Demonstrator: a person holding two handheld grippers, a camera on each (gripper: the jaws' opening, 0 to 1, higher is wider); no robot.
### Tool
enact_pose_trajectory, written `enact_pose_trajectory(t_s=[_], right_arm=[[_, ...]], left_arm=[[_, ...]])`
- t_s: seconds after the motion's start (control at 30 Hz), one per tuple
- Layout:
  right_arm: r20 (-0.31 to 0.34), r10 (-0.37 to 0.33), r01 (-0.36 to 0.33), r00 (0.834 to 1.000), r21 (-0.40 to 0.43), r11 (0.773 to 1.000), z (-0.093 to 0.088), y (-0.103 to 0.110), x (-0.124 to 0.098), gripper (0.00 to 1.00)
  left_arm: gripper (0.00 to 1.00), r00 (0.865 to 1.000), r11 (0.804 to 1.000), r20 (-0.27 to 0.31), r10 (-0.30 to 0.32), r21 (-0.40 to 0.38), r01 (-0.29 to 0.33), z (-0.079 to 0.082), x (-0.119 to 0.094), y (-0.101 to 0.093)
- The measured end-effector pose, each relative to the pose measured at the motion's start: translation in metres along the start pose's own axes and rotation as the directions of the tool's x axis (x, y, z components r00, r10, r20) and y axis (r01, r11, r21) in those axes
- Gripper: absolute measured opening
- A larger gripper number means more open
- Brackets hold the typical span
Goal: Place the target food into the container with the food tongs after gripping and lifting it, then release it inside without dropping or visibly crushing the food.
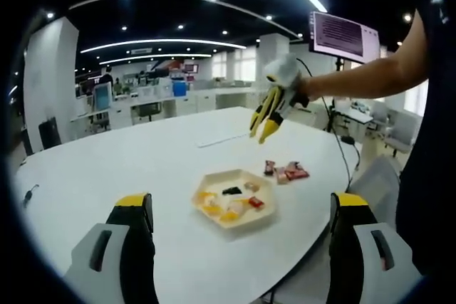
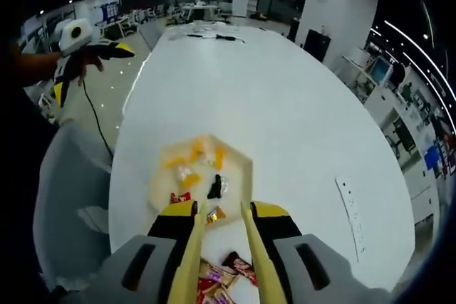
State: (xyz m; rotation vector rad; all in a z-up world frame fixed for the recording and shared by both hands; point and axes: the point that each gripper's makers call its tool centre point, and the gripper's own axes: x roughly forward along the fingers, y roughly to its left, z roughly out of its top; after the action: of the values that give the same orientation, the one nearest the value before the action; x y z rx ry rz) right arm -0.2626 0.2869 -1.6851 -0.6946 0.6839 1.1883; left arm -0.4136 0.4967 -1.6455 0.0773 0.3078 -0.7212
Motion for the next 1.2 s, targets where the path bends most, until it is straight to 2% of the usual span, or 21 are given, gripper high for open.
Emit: enact_pose_trajectory(t_s=[0.2, 0.33, 0.53, 0.83, 1.2], right_arm=[[0.012, -0.028, 0.027, 1.0, 0.021, 0.999, -0.017, -0.003, -0.016, 0.28], [0.023, -0.041, 0.04, 0.999, 0.037, 0.999, -0.026, -0.004, -0.026, 0.28], [0.031, -0.068, 0.066, 0.997, 0.073, 0.995, -0.041, -0.008, -0.04, 0.29], [0.044, -0.124, 0.117, 0.991, 0.127, 0.985, -0.065, -0.014, -0.063, 0.29], [0.012, -0.159, 0.156, 0.987, 0.143, 0.977, -0.095, -0.009, -0.079, 0.29]], left_arm=[[0.99, 1.0, 1.0, 0.01, 0.008, -0.007, -0.008, 0.0, 0.005, -0.005], [0.99, 1.0, 1.0, 0.0, -0.009, 0.005, 0.009, 0.002, 0.011, -0.012], [0.99, 1.0, 1.0, 0.001, -0.019, 0.014, 0.019, 0.009, 0.02, -0.014], [0.99, 1.0, 0.999, -0.002, -0.03, 0.024, 0.03, 0.01, 0.027, -0.019], [0.99, 0.999, 0.999, -0.01, -0.03, 0.022, 0.031, 0.005, 0.025, -0.02]])
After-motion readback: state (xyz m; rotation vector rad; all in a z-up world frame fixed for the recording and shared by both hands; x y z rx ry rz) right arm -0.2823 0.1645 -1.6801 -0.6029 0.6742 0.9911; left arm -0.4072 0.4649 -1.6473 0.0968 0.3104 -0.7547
